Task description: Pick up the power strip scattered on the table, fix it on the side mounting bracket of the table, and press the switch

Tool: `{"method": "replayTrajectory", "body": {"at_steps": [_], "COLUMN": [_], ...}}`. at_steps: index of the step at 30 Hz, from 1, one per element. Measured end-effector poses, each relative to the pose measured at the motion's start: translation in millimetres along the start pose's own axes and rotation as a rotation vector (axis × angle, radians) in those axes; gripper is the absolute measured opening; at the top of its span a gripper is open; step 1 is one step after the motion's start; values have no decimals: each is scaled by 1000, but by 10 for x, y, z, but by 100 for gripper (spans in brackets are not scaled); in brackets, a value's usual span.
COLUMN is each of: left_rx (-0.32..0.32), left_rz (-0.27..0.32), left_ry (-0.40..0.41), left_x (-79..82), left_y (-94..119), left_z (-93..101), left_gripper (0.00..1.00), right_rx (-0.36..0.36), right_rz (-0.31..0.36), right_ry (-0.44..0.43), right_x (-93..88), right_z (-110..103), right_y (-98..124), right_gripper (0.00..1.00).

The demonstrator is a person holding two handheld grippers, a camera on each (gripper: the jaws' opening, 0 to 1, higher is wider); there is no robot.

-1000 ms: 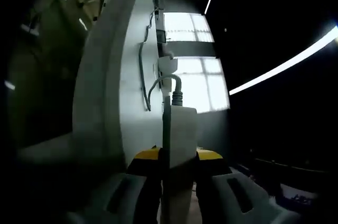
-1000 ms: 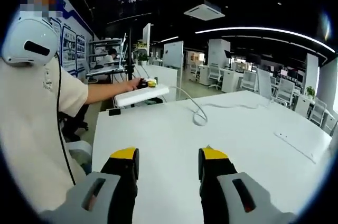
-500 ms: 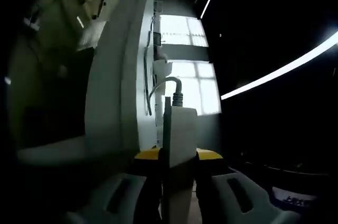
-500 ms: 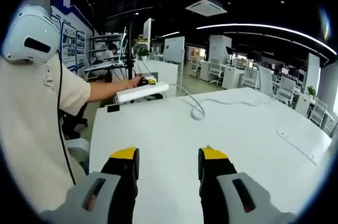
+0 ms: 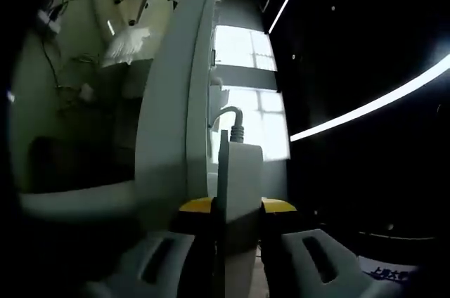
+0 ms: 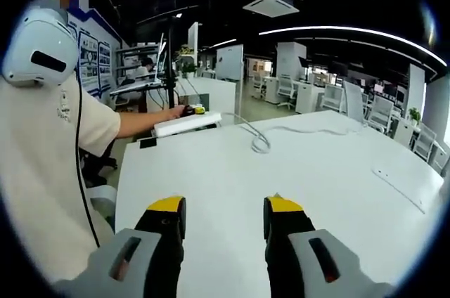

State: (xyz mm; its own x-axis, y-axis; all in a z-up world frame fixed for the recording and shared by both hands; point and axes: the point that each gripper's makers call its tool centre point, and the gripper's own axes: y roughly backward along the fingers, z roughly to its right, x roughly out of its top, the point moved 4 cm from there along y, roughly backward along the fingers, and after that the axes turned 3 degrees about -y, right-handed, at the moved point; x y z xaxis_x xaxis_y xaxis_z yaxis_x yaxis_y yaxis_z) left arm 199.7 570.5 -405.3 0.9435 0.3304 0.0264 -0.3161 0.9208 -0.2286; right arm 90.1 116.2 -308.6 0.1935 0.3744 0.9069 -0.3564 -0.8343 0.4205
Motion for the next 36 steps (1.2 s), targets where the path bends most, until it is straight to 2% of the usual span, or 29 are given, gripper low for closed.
{"method": "replayTrajectory", "body": {"at_steps": [8,16,21,28,32,36], "left_rx": [27,35,36,24,30,36], "left_rz": [5,0,-2,5,4,-3], "left_ry": [19,30,33,13,6,23], "left_x": [-168,-245,-174,-155,-72,-58], "left_y": [-127,-155,-119,-109,-36,-22], "left_z": [-67,-127,-175,-182,-196,-228], "left_gripper": [26,26,26,26,26,26], "right_rx": [0,6,1,10,25,32], "right_rz": [-5,-9,-7,-5,-8,-14], "right_ry": [0,4,6,7,5,5], "right_x": [-1,-2,11,20,10,-6], "right_z": [-5,-27,-33,-76,-100,-112], "right_y": [-46,-74,-84,-89,-106,-136], "right_gripper": [40,40,39,39,39,39]}}
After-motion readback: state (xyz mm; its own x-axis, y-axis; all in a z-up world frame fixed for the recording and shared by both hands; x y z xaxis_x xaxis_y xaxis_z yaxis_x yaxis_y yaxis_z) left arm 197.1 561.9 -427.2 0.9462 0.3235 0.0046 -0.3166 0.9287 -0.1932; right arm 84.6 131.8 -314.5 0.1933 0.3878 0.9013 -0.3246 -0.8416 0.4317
